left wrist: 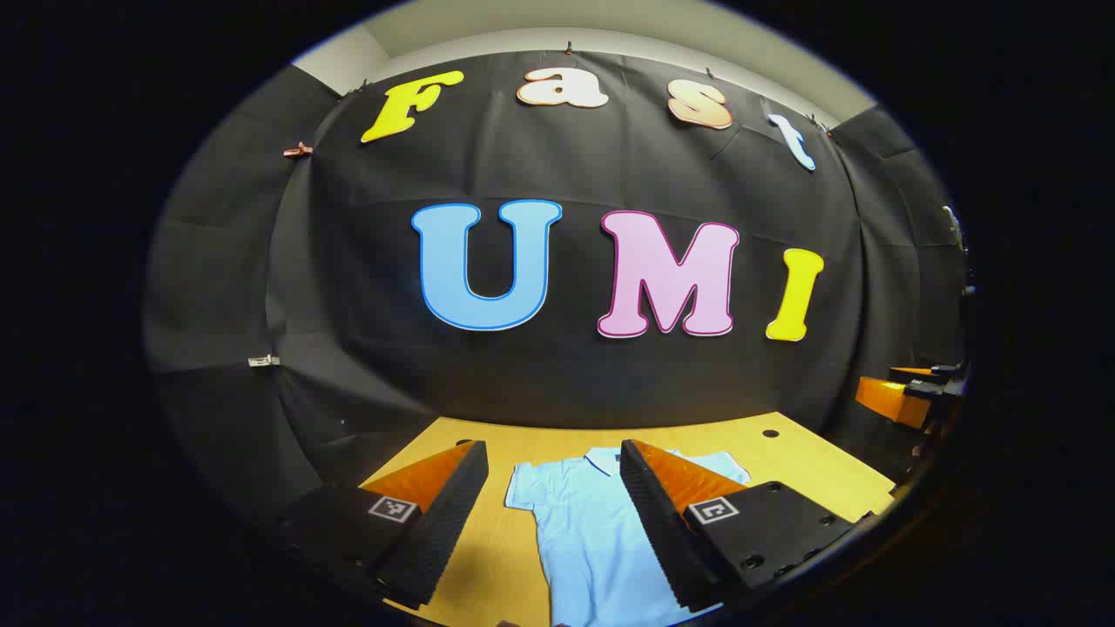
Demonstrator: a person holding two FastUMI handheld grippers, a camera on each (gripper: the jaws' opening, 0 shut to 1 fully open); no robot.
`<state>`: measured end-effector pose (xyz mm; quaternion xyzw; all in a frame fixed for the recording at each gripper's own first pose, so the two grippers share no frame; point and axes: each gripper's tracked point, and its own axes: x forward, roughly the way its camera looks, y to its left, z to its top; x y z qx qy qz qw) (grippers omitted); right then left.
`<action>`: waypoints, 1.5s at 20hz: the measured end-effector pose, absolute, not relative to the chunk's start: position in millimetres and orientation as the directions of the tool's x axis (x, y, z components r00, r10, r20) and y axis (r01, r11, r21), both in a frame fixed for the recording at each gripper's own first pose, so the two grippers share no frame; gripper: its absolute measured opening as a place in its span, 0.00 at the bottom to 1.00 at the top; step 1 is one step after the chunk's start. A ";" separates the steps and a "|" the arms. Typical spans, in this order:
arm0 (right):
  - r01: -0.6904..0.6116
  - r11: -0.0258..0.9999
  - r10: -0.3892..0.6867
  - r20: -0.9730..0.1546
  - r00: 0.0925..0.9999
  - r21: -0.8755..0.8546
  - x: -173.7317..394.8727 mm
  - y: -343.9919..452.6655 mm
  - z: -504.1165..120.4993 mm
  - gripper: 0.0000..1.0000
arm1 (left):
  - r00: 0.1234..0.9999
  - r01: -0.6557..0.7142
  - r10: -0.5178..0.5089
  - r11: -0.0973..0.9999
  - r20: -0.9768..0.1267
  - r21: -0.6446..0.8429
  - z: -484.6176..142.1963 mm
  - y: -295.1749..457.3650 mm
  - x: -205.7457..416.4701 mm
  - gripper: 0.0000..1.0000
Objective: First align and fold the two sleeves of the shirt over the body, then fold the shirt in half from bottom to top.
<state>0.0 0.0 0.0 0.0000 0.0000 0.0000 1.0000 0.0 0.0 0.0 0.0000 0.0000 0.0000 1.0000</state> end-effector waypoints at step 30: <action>-0.049 0.998 0.043 -0.129 0.991 -0.043 84.0 -12.8 -34.2 0.97 | 0.998 -0.046 0.046 0.999 -0.052 0.007 -7.2 6.9 27.9 0.97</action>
